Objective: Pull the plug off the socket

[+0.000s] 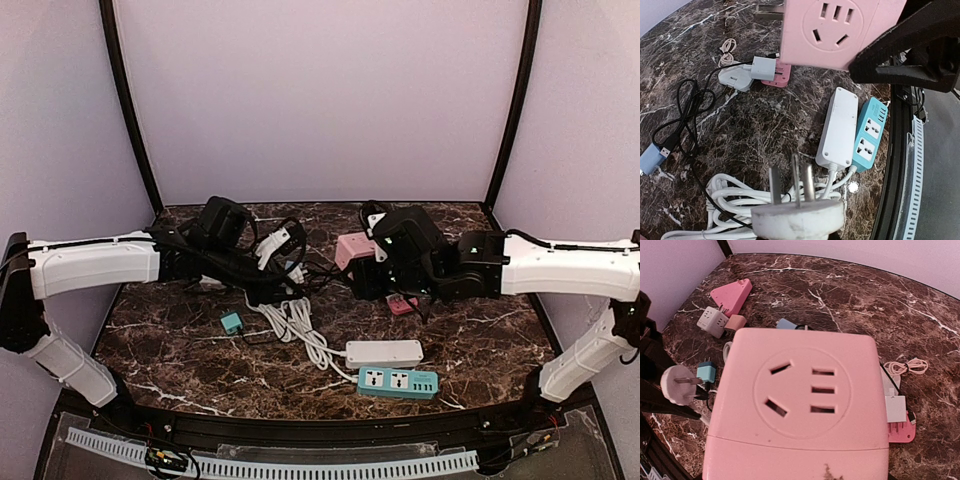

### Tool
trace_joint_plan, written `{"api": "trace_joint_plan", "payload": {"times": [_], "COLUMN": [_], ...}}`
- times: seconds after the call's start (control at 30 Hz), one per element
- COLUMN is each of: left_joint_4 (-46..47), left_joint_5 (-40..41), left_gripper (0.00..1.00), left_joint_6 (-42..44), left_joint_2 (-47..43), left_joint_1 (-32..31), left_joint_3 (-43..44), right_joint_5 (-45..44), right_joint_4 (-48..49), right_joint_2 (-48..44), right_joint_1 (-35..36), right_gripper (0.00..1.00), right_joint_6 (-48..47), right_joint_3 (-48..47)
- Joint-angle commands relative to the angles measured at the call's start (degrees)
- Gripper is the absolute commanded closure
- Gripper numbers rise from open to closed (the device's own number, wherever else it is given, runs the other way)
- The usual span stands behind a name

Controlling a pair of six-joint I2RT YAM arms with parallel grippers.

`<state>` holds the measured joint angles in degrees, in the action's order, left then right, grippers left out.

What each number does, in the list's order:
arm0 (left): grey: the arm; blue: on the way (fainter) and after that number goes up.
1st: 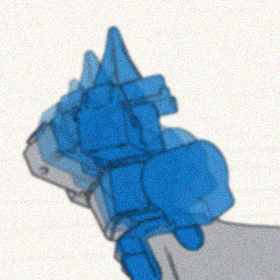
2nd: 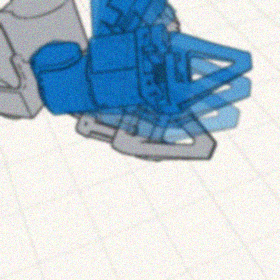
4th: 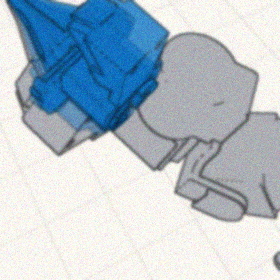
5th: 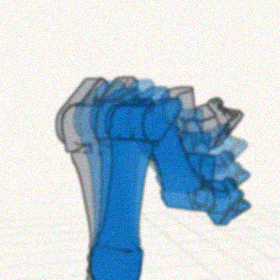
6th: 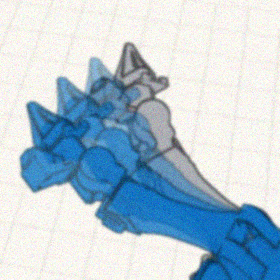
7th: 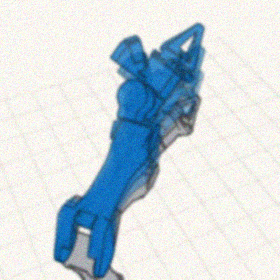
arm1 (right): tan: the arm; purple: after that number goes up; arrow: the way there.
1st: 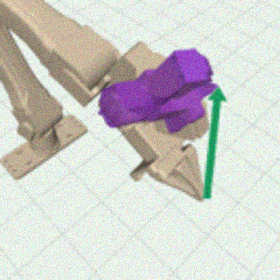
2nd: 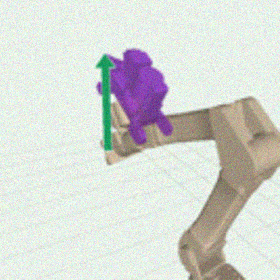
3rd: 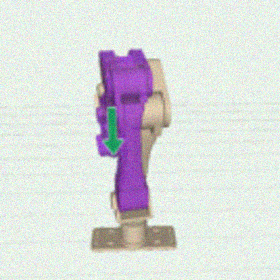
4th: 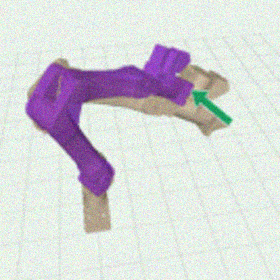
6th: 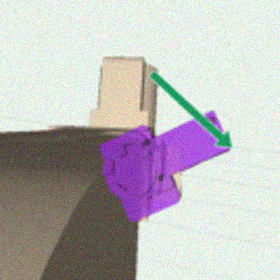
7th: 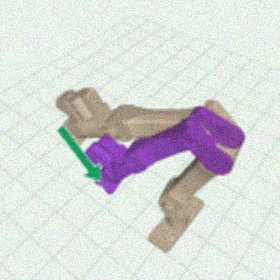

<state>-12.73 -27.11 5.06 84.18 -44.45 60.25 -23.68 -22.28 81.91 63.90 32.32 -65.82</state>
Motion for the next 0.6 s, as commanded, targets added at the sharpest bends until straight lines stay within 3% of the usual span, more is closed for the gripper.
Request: {"api": "trace_joint_plan", "payload": {"times": [0.0,0.17,0.3,0.57], "left_joint_4": [4.5,7.8,9.0,10.1], "left_joint_5": [2.9,5.2,5.0,6.8], "left_gripper": [0.91,0.88,0.78,0.39], "left_joint_6": [-8.5,-14.0,-17.2,-21.1], "left_joint_2": [-4.7,-9.0,-10.7,-12.3], "left_joint_1": [0.4,0.4,0.4,0.5], "left_joint_3": [-2.1,-11.1,-16.3,-19.4], "right_joint_5": [-1.6,-1.3,-1.0,1.3], "right_joint_4": [1.1,1.1,1.4,3.6], "right_joint_2": [-3.3,-5.6,-5.4,-6.0], "right_joint_1": [-3.5,-5.6,-5.8,-5.7], "right_gripper": [1.00,1.00,1.00,1.00], "right_joint_6": [0.7,0.2,-0.5,0.1], "right_joint_3": [4.1,7.0,7.6,9.7]}}
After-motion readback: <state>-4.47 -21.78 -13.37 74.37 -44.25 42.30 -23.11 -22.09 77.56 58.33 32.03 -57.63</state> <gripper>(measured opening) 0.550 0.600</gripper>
